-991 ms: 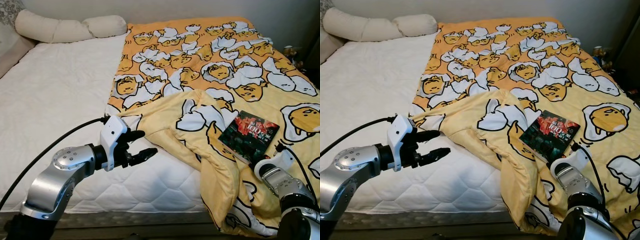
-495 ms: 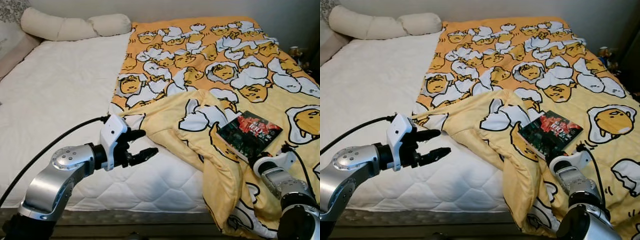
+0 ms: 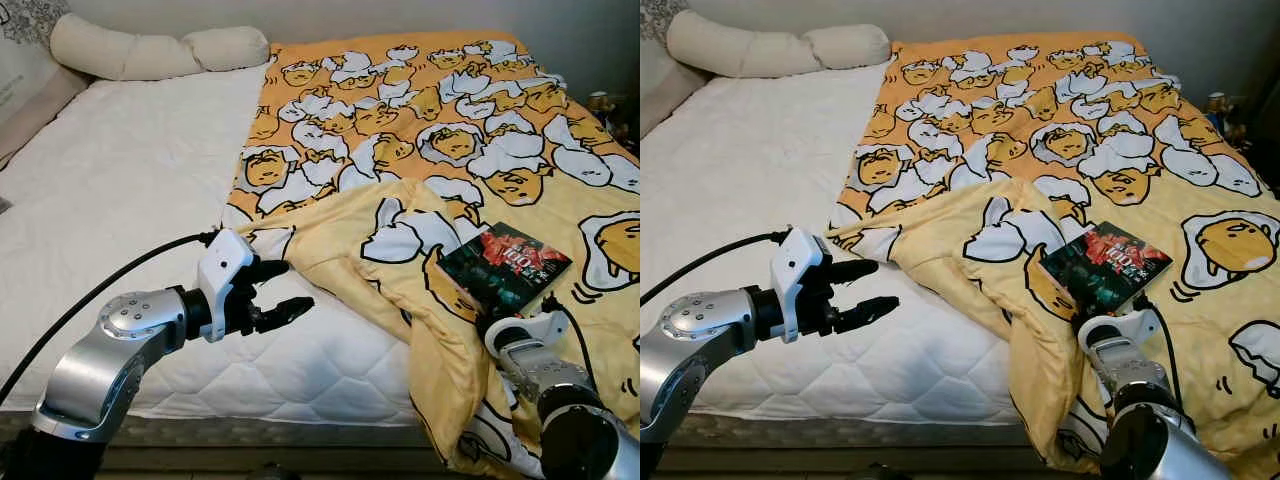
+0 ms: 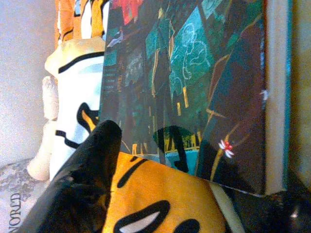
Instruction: Clean up the room
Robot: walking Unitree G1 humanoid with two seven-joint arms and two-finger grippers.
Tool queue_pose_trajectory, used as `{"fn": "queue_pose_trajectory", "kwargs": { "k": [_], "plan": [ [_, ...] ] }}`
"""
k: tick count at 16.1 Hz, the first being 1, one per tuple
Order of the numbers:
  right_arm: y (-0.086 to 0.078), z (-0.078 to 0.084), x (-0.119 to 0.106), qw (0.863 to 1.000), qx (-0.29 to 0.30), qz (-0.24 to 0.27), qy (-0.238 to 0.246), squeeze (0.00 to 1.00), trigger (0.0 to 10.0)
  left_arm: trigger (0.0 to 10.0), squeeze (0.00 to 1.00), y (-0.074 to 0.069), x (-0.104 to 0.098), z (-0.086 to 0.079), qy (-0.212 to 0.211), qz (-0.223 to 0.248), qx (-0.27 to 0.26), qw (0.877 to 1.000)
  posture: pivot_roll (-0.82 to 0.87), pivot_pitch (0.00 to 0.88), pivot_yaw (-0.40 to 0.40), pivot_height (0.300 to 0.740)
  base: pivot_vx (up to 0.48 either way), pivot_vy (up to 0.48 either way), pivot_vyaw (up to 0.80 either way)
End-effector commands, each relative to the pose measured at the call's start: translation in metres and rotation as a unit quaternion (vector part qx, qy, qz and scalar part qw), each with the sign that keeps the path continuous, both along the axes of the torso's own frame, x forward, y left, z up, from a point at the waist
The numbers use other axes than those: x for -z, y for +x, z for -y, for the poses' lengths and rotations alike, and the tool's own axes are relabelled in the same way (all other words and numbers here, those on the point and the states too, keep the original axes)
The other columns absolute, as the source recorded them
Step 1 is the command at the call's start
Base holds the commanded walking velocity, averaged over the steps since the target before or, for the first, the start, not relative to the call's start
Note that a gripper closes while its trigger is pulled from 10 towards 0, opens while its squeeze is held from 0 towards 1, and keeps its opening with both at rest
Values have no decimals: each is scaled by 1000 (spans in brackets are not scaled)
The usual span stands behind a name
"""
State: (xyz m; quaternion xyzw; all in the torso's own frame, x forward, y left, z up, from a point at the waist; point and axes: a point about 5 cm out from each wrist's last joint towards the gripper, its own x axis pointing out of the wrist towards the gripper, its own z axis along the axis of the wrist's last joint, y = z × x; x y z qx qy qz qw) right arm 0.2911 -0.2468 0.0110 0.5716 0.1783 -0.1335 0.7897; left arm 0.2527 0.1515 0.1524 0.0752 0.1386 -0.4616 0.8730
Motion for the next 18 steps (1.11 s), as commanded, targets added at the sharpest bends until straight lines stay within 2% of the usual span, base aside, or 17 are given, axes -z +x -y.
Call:
{"fn": "queue_pose_trajectory", "kwargs": {
  "k": [1,7,11,18],
  "plan": [
    [8,-7,-5,1000,1,21,15,0,0,10000,0,1,-6,-5,4,9,-9,1000,123,0,104,740,0,0,0],
    [10,8,-13,997,51,55,5,0,0,10000,0,6,-5,-1,-8,16,-16,1000,108,0,97,740,0,0,0],
    [11,12,-16,995,68,69,6,0,0,10000,0,9,-4,3,-11,23,-17,1000,94,0,95,740,0,0,0],
    [14,20,-25,992,71,103,-1,0,0,10000,0,16,-4,10,-32,34,-32,998,54,0,84,740,0,0,0]
  ]
}}
